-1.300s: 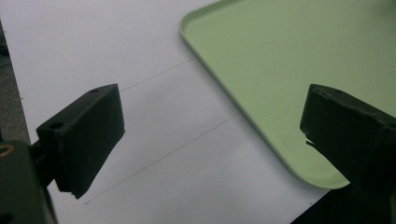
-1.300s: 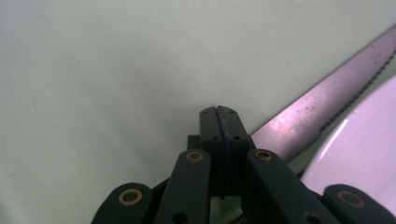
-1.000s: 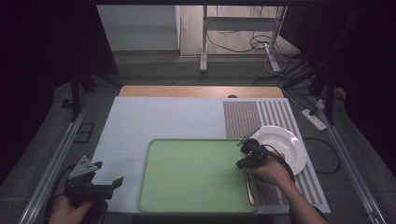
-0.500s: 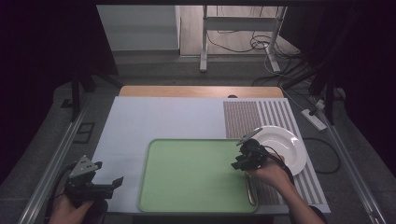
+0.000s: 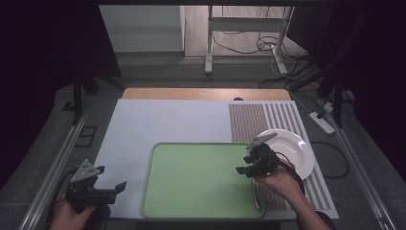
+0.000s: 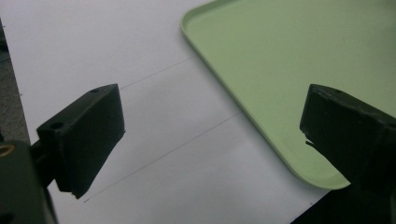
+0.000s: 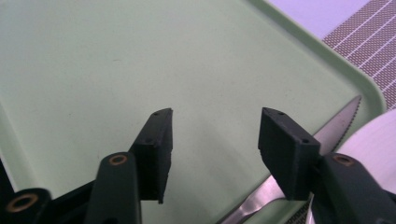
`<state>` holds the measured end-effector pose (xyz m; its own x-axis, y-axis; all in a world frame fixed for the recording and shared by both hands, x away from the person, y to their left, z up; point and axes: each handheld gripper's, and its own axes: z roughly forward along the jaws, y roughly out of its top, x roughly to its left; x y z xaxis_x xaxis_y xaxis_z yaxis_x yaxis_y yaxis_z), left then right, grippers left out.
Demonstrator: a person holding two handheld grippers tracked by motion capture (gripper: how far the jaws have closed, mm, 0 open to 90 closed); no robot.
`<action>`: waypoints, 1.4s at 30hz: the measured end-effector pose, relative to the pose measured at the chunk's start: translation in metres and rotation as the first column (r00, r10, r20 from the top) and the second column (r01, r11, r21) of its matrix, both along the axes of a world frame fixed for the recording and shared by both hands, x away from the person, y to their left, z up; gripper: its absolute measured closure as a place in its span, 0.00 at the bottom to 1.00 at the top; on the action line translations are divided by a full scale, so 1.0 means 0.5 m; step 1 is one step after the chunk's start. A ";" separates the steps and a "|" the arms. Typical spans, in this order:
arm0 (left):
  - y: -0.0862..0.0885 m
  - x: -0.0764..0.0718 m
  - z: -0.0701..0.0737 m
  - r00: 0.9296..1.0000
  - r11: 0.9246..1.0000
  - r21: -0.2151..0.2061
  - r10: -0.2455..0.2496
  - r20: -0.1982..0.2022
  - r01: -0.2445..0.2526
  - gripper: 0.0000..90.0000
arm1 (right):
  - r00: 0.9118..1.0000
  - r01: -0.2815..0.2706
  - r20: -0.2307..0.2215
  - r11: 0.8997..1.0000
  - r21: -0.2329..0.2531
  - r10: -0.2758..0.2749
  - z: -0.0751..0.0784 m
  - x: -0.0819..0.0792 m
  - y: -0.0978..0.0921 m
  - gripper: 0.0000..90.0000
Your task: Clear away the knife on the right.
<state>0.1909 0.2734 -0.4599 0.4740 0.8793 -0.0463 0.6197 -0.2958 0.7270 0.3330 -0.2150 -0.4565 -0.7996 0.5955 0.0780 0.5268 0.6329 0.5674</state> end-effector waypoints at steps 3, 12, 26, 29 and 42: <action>0.000 0.000 0.000 1.000 1.000 0.002 0.000 -0.001 0.000 0.07 | 1.000 0.012 0.006 1.000 0.014 -0.012 0.003 -0.006 -0.007 0.46; -0.001 0.000 0.000 1.000 1.000 0.004 -0.001 -0.001 0.001 0.07 | 0.999 0.044 0.015 0.998 0.035 -0.044 0.004 -0.026 -0.030 0.37; -0.002 0.000 0.000 1.000 1.000 0.008 -0.001 -0.001 0.001 0.07 | 0.989 0.135 0.046 0.988 0.078 -0.139 0.010 -0.054 -0.085 0.24; -0.002 0.000 0.000 1.000 1.000 0.009 -0.001 -0.001 0.001 0.07 | 0.985 0.157 0.053 0.984 0.086 -0.162 0.012 -0.059 -0.095 0.21; -0.003 0.001 0.000 1.000 1.000 0.012 0.000 -0.006 0.000 0.07 | 0.971 0.210 0.095 0.971 0.114 -0.221 0.008 -0.080 -0.135 0.04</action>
